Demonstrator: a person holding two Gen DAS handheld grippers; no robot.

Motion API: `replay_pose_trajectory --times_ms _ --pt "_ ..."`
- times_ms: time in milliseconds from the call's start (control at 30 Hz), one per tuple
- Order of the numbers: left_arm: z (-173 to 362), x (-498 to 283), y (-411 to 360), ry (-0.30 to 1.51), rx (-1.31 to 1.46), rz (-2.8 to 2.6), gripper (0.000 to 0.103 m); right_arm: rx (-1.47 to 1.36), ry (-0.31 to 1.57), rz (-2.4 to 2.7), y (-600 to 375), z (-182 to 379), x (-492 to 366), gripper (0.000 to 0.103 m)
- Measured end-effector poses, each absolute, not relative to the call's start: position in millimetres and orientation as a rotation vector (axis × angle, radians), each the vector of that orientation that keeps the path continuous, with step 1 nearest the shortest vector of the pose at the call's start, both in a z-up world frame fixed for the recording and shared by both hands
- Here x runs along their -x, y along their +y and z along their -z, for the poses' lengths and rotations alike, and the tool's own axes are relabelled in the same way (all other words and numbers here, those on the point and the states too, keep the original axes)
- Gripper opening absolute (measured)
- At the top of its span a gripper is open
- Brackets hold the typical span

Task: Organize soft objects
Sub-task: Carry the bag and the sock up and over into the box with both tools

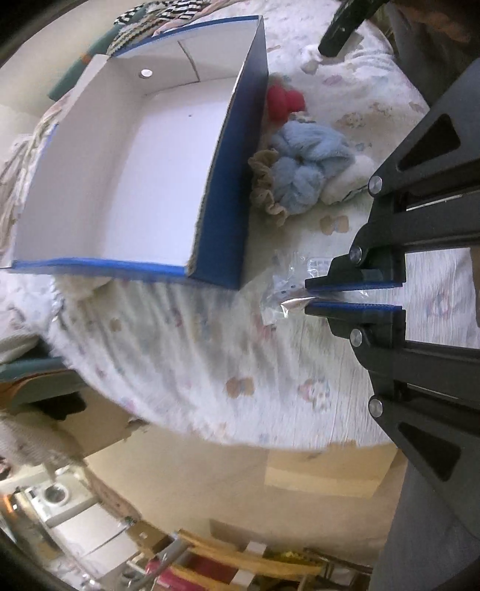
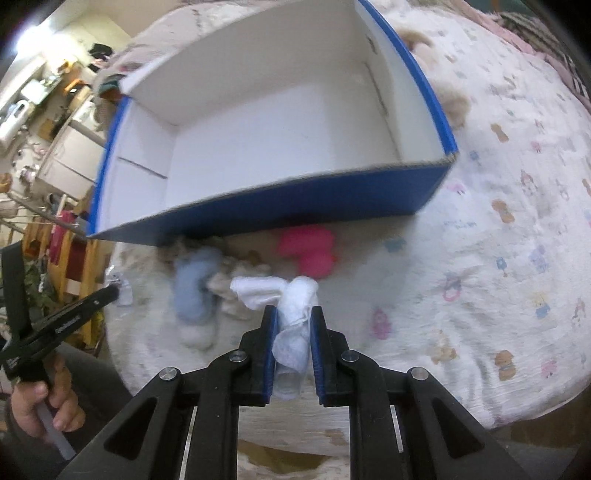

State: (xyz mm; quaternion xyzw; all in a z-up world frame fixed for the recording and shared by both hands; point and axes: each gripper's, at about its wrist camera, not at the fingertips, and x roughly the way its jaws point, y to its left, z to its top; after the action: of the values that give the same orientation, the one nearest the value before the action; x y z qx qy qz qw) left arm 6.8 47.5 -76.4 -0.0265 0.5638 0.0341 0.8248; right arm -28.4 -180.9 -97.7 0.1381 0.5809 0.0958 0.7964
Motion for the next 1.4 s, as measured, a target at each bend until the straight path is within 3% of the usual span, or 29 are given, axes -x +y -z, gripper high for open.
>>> replay_pose_trajectory --times_ms 467,800,1067,1400 --pt "-0.5 18.9 46.4 0.911 0.014 -0.157 0.005 -0.271 0.902 -0.409 -173.0 20.0 40.5 0.019" --pt "-56.3 12.0 22.6 0.825 -0.014 -0.119 0.005 -0.317 0.717 -0.377 -186.6 -17.1 35.4 0.019" --pt "-60.6 -23.4 10.7 0.832 -0.009 -0.026 0.005 -0.347 0.704 -0.317 -195.9 -20.8 31.1 0.019" --pt "-36.1 -94.8 -8.2 0.915 0.053 0.128 0.005 -0.312 0.824 -0.281 -199.4 -11.6 -23.2 0.019"
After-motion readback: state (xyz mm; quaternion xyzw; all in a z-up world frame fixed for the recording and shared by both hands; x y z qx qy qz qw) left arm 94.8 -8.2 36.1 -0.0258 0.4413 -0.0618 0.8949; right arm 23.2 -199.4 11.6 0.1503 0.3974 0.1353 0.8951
